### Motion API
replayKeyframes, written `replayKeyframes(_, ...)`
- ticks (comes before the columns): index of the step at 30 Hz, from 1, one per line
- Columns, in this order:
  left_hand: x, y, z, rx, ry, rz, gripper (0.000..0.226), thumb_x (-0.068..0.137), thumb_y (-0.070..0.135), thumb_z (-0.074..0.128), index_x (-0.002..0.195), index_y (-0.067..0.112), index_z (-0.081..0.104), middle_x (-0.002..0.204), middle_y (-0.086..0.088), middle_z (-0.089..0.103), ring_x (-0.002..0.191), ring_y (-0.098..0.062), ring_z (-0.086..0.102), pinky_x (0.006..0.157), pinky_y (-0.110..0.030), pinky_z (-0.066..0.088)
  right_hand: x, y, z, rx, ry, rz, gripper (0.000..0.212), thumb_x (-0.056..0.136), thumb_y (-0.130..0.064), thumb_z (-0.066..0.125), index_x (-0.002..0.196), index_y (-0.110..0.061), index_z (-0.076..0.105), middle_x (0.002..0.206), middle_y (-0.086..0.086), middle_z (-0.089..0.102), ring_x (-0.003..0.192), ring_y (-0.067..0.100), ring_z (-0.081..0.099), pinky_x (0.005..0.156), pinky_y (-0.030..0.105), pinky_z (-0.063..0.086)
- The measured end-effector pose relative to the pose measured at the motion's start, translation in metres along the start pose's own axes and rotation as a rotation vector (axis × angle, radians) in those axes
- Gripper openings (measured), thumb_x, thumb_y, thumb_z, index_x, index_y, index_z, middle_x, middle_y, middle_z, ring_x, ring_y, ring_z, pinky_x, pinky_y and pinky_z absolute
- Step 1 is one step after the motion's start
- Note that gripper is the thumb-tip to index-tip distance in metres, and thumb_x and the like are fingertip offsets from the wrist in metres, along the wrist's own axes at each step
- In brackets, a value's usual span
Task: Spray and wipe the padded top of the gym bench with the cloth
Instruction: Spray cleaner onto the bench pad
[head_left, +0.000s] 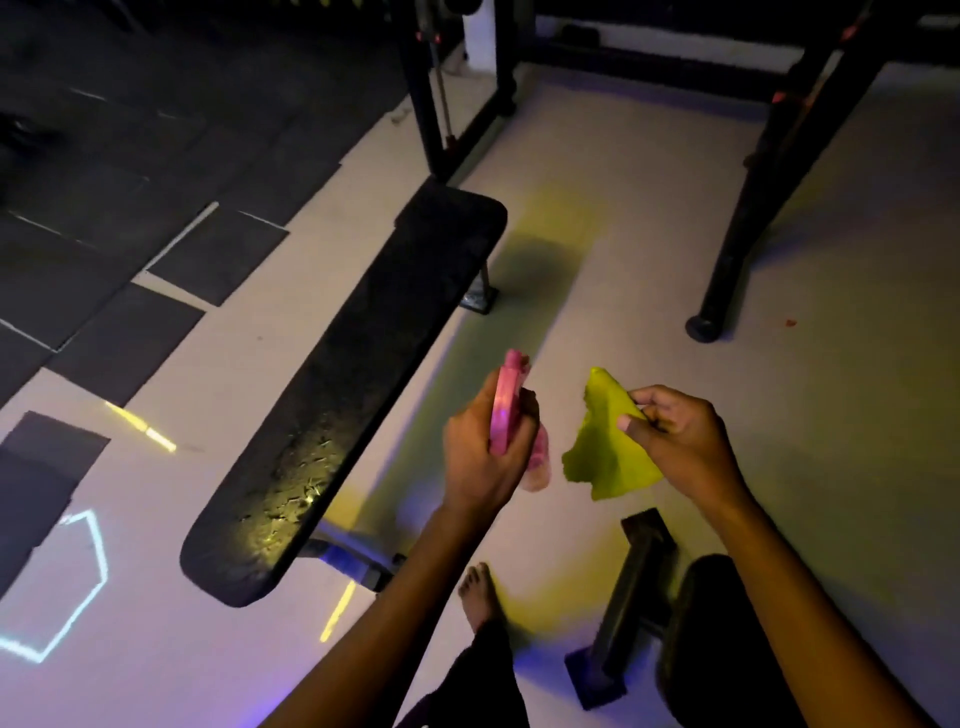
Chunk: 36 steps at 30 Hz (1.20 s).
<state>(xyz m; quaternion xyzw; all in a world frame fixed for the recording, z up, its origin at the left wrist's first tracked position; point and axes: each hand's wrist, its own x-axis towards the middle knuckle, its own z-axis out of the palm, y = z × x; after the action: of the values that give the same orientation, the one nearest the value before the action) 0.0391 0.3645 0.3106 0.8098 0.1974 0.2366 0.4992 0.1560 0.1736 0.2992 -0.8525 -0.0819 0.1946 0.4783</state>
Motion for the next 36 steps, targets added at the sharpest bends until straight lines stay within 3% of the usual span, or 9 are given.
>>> replayKeyframes(6,0.074,-0.022,-0.086,-0.037,0.152,-0.018,0.040,0.093,0.023,0.057,0.132,0.020,0.066,0.113,0.019,0.070,0.100,0.001,0.068,0.089,-0.028,0.058,0.068,-0.091,0.089,-0.022,-0.075,-0.086,0.016,0.091,-0.005,0.075,0.107,-0.009,0.076,0.096,0.020,0.076,0.093,0.040,0.073,0.089,0.050,0.058)
replayKeyframes(11,0.119,-0.058,-0.135,-0.045,0.239,-0.125,0.041,0.091,0.022,0.054,0.130,0.028,0.064,0.108,0.010,0.073,0.092,-0.015,0.072,0.084,-0.047,0.060,0.131,-0.142,0.156,-0.101,-0.148,-0.144,0.014,0.090,-0.009,0.077,0.102,-0.015,0.074,0.089,0.009,0.075,0.089,0.033,0.073,0.086,0.043,0.057)
replayKeyframes(17,0.165,-0.119,-0.173,0.000,0.406,-0.244,0.043,0.090,0.022,0.056,0.132,0.023,0.064,0.100,0.011,0.074,0.082,-0.011,0.070,0.079,-0.040,0.059,0.220,-0.174,0.241,-0.239,-0.300,-0.233,0.015,0.089,-0.008,0.077,0.103,-0.013,0.076,0.089,0.011,0.076,0.089,0.036,0.072,0.086,0.049,0.059)
replayKeyframes(22,0.206,-0.183,-0.185,0.108,0.570,-0.351,0.048,0.088,0.036,0.053,0.130,0.016,0.064,0.098,-0.007,0.073,0.082,-0.028,0.068,0.077,-0.048,0.057,0.300,-0.196,0.318,-0.357,-0.468,-0.351,0.015,0.088,-0.006,0.075,0.100,-0.013,0.076,0.079,0.002,0.069,0.080,0.030,0.069,0.077,0.046,0.059)
replayKeyframes(25,0.228,-0.219,-0.185,0.151,0.666,-0.442,0.044,0.094,0.031,0.057,0.134,0.015,0.063,0.097,0.001,0.074,0.081,-0.023,0.070,0.075,-0.035,0.056,0.347,-0.207,0.361,-0.443,-0.576,-0.418,0.015,0.088,-0.004,0.073,0.102,-0.011,0.077,0.078,0.000,0.067,0.076,0.025,0.066,0.069,0.035,0.053)
replayKeyframes(27,0.243,-0.246,-0.185,0.165,0.731,-0.501,0.037,0.094,0.025,0.060,0.130,0.017,0.064,0.089,0.019,0.070,0.074,-0.008,0.069,0.071,-0.027,0.058,0.377,-0.215,0.394,-0.498,-0.641,-0.469,0.017,0.089,-0.004,0.073,0.104,-0.010,0.077,0.080,0.000,0.067,0.077,0.025,0.065,0.069,0.027,0.046)
replayKeyframes(29,0.260,-0.273,-0.187,0.171,0.785,-0.540,0.034,0.095,0.023,0.061,0.129,0.021,0.063,0.089,0.027,0.064,0.073,0.003,0.065,0.071,-0.017,0.057,0.403,-0.222,0.430,-0.544,-0.703,-0.532,0.018,0.090,-0.007,0.074,0.107,-0.011,0.077,0.088,0.007,0.073,0.083,0.030,0.068,0.072,0.030,0.050)
replayKeyframes(33,0.284,-0.323,-0.189,0.177,0.881,-0.594,0.037,0.095,0.022,0.062,0.130,0.032,0.057,0.095,0.028,0.062,0.083,-0.006,0.067,0.078,-0.020,0.054,0.438,-0.222,0.497,-0.681,-0.741,-0.722,0.019,0.092,-0.016,0.073,0.110,-0.020,0.075,0.101,0.009,0.078,0.090,0.037,0.071,0.074,0.035,0.055)
replayKeyframes(36,0.293,-0.361,-0.187,0.167,0.927,-0.590,0.039,0.098,0.018,0.062,0.134,0.032,0.055,0.089,0.026,0.063,0.080,0.003,0.066,0.077,-0.012,0.052,0.443,-0.192,0.534,-0.774,-0.776,-0.870,0.021,0.093,-0.012,0.069,0.113,-0.016,0.074,0.104,0.013,0.075,0.093,0.043,0.070,0.074,0.044,0.058)
